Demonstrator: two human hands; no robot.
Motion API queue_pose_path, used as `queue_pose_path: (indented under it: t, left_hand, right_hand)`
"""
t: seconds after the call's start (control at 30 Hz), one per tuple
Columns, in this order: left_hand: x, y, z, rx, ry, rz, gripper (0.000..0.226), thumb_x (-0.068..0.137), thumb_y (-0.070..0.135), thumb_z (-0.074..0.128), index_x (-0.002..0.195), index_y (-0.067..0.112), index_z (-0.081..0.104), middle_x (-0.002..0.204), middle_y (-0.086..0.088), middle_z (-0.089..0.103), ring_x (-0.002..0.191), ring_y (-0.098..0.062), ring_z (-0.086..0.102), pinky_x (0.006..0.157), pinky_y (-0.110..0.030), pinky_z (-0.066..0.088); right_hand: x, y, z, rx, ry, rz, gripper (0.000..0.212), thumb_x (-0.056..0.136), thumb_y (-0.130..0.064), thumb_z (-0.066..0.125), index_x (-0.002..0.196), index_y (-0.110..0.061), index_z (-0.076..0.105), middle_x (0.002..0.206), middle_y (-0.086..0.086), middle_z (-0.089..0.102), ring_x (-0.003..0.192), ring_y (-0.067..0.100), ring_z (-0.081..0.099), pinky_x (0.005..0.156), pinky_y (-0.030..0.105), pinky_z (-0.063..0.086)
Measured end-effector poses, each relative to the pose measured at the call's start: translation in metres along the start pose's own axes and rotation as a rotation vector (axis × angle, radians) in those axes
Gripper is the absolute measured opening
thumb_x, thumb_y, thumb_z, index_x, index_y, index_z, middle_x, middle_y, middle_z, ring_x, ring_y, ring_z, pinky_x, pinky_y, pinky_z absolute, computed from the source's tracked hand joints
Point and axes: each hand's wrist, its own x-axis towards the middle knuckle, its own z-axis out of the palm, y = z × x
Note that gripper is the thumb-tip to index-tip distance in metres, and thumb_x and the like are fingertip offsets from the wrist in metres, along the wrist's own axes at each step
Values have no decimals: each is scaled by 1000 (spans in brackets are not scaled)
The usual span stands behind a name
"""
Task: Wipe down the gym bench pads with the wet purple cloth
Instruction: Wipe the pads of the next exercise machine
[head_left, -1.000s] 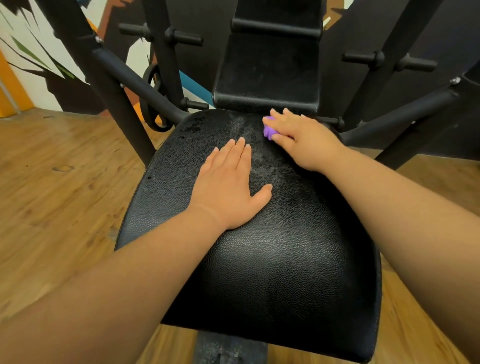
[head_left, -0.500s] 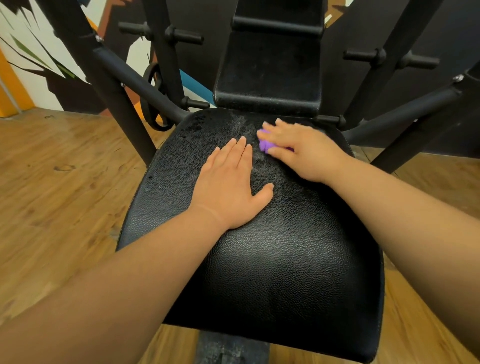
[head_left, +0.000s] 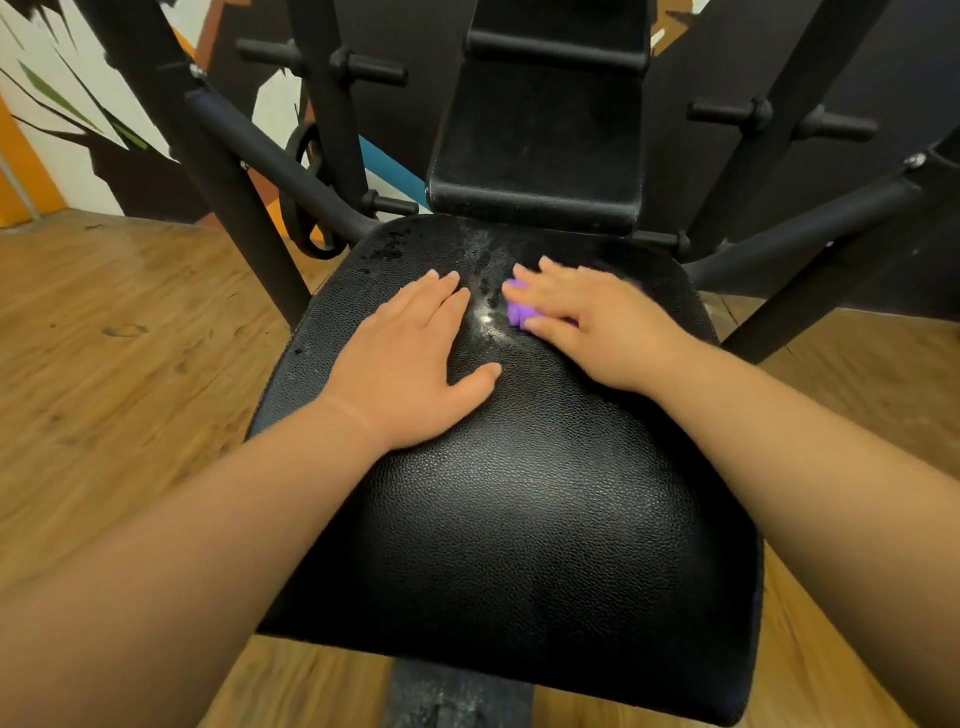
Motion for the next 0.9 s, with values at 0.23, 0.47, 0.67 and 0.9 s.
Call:
queue_pose_path:
  t: [0.23,0.47,0.67,0.9]
  left_hand:
    - [-10,-3,6,52,-20,47,94,78,70,18,151,12,29,160,-5,23,148,-22,17,119,-33,6]
    - [-9,-3,9,68,-8,50,91,80,68,20,150,10,32,158,-7,26,147,-23,20,119,-35,9]
    - [-10,-3,8,64,-13,48,92,80,69,18,151,12,29,159,-5,24,148,-21,18,119,-34,8]
    - [-12,-5,9,37,5,56,89,80,67,21,149,11,35,158,-6,28,147,-21,20,119,-34,9]
  right_hand:
    - [9,3,-5,-7,15,77,45,101,-28,46,146,-25,39,156,-6,29,147,11,18,120,31,12]
    - [-20,-22,12,-30,10,23,45,101,-29,46,146,-30,38,155,-11,27,146,9,16,115,25,8]
    - [-4,-14,5,-26,9,109,46,102,-31,44,147,-29,36,157,-9,26,147,10,14,117,28,8]
    - [-23,-30,16,-29,9,62,46,102,-32,42,148,-30,34,157,-12,23,147,10,12,118,29,6]
